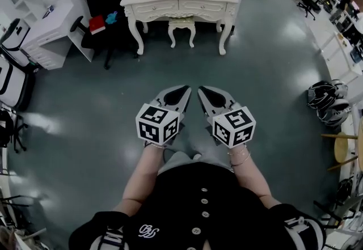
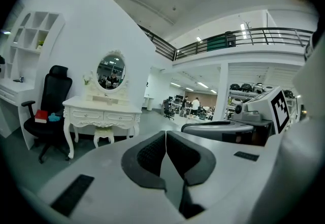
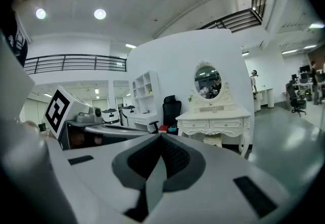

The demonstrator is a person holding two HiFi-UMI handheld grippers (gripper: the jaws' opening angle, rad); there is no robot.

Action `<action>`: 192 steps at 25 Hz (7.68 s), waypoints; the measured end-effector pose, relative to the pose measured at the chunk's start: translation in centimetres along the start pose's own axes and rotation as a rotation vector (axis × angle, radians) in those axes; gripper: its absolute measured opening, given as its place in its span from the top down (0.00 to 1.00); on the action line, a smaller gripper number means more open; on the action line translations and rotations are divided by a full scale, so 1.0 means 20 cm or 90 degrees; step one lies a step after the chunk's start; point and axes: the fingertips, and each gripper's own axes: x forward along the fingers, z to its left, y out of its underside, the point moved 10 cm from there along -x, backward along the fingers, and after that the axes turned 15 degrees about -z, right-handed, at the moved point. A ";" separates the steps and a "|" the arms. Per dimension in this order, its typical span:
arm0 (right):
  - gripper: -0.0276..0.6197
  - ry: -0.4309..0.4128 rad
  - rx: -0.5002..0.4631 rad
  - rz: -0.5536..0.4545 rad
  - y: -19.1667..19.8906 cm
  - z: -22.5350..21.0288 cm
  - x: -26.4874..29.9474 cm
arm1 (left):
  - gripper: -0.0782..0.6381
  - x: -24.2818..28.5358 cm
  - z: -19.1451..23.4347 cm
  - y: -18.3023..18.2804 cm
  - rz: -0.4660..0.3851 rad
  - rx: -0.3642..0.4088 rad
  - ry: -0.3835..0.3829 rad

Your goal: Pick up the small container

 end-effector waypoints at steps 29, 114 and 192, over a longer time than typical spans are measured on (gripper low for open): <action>0.95 0.023 0.025 0.027 0.11 -0.38 0.04 | 0.54 0.35 0.12 0.11 -0.012 -0.019 -0.063; 0.95 0.022 0.040 0.056 0.03 -2.24 2.71 | 0.54 2.56 2.42 -0.27 0.023 -0.066 -0.075; 0.95 0.076 0.074 0.095 -0.04 -3.32 3.96 | 0.54 3.88 3.54 -0.36 0.090 -0.096 -0.030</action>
